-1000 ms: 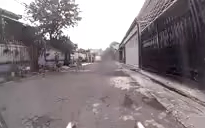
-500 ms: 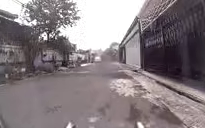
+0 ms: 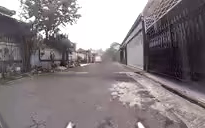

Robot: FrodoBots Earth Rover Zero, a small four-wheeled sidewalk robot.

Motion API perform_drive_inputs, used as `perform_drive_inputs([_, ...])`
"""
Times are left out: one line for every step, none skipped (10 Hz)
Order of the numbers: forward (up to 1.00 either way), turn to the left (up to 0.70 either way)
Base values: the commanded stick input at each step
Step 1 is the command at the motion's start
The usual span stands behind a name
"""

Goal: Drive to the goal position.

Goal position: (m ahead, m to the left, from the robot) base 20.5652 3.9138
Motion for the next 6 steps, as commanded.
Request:
perform_drive_inputs([0.7,-0.06])
perform_drive_inputs([0.7,-0.1])
perform_drive_inputs([0.7,-0.14])
perform_drive_inputs([0.7,-0.09])
perform_drive_inputs([0.7,0.0])
perform_drive_inputs([0.7,0.0])
